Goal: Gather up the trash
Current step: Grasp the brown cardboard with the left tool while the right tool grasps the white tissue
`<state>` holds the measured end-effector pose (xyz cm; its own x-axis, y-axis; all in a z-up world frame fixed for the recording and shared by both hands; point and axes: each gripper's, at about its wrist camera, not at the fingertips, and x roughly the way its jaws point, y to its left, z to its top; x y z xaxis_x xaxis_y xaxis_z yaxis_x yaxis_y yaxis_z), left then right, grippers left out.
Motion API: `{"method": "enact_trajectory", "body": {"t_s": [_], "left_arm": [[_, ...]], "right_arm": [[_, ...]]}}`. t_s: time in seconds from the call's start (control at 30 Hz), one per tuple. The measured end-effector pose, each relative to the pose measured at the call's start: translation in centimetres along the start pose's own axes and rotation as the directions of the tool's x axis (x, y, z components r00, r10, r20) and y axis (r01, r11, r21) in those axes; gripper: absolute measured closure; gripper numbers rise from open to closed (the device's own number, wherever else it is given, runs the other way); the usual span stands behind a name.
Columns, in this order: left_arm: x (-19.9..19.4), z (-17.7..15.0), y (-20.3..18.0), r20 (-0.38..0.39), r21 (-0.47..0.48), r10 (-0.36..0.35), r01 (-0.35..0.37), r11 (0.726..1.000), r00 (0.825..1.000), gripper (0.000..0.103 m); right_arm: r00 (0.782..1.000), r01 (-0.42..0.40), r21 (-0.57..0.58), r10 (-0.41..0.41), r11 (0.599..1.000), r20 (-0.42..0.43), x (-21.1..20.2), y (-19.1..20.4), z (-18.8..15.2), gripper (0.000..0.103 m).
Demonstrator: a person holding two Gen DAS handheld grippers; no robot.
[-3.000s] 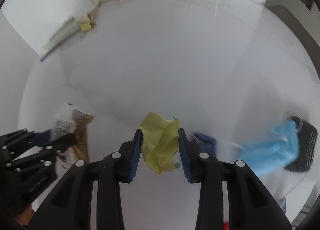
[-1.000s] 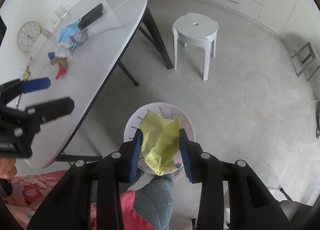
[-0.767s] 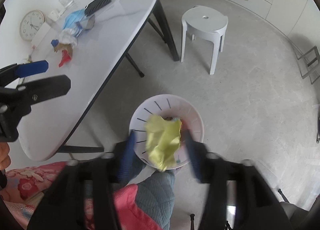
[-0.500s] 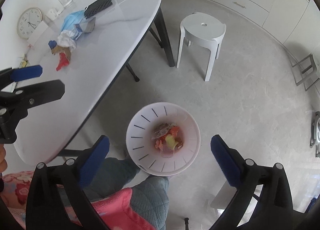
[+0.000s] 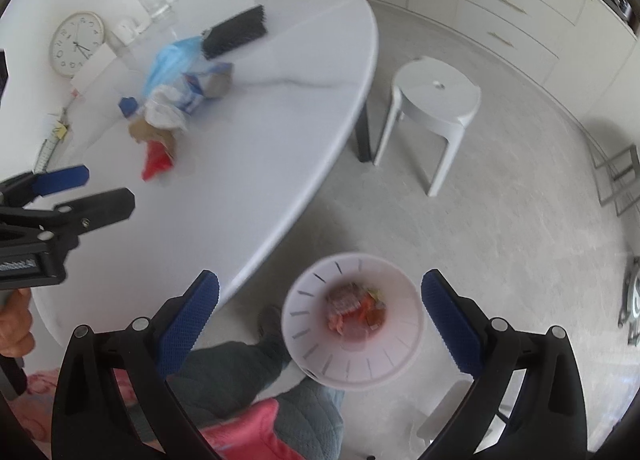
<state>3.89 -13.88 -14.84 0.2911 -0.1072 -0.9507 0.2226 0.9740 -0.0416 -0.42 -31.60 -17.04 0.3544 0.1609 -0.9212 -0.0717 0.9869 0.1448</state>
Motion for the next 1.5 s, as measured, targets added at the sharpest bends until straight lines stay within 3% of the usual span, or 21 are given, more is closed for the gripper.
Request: {"method": "enact_trajectory", "body": {"t_s": [0.37, 0.57, 0.97, 1.13, 1.23, 1.3, 1.5], "left_arm": [[1.1, 0.2, 7.3, -0.004, -0.151, 0.028, -0.028, 0.988, 1.000, 0.011], [2.2, 0.3, 10.3, -0.001, -0.248, -0.003, 0.003, 0.969, 1.000, 0.011], [8.9, 3.8, 9.2, -0.029, -0.322, -0.001, -0.008, 0.947, 1.000, 0.011], [10.4, 4.6, 9.9, -0.030, -0.344, 0.012, -0.022, 0.939, 0.999, 0.023], [11.2, 4.7, 10.3, -0.026, -0.344, 0.007, -0.015, 0.939, 1.000, 0.035], [11.6, 4.7, 10.6, -0.023, -0.329, 0.001, -0.008, 0.944, 1.000, 0.051], [11.1, 4.2, 11.6, 0.004, -0.278, -0.020, 0.020, 0.960, 1.000, 0.066]], "right_arm": [[0.999, -0.054, -0.104, 0.054, 0.993, -0.003, 1.6, 4.9, 4.3, 0.002], [0.999, -0.050, -0.139, 0.049, 0.989, -0.014, 3.2, 6.3, 6.8, 0.003], [0.999, -0.044, -0.101, 0.041, 0.994, -0.033, 5.4, 4.8, 9.8, 0.002], [0.998, -0.064, -0.090, 0.061, 0.994, -0.034, 5.5, 4.1, 10.6, 0.002], [0.996, -0.081, -0.093, 0.078, 0.992, -0.038, 5.6, 4.1, 11.1, 0.002], [0.995, -0.091, -0.100, 0.087, 0.991, -0.041, 5.8, 4.5, 11.4, 0.002], [0.989, -0.141, -0.144, 0.134, 0.979, -0.058, 6.3, 6.6, 12.7, 0.002]]}}
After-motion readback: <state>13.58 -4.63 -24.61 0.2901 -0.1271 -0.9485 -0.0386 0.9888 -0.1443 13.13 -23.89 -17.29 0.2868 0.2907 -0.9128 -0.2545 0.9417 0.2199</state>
